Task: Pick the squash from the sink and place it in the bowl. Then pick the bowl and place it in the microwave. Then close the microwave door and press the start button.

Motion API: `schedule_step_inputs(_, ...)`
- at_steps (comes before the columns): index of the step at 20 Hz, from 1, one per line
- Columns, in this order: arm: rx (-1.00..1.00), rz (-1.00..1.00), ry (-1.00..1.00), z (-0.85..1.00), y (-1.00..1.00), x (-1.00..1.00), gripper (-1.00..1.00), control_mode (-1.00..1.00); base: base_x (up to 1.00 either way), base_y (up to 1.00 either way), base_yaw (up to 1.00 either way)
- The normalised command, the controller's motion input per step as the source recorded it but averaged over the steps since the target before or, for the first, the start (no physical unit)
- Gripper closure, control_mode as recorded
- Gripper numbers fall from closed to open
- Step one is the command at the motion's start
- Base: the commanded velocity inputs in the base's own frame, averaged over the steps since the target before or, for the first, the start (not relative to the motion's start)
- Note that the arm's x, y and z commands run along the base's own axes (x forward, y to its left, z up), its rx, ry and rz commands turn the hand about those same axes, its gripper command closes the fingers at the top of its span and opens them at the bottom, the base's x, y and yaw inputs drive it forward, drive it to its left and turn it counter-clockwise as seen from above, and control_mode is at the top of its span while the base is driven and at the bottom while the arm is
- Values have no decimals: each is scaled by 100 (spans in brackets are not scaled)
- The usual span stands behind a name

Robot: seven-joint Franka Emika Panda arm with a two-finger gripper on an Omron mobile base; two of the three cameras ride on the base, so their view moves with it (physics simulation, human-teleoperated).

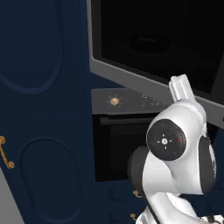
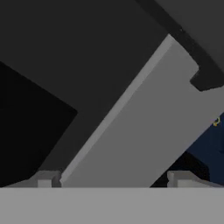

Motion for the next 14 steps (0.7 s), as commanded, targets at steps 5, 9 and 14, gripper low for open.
schedule_step_inputs(5,17,7,3,9,-14,75,-100,-100,0,0,0)
schedule_step_inputs(9,13,2,0,0,-15,79,-100,-100,0,0,0)
schedule_step_inputs(14,9,0,0,0,-23,75,-100,-100,0,0,0)
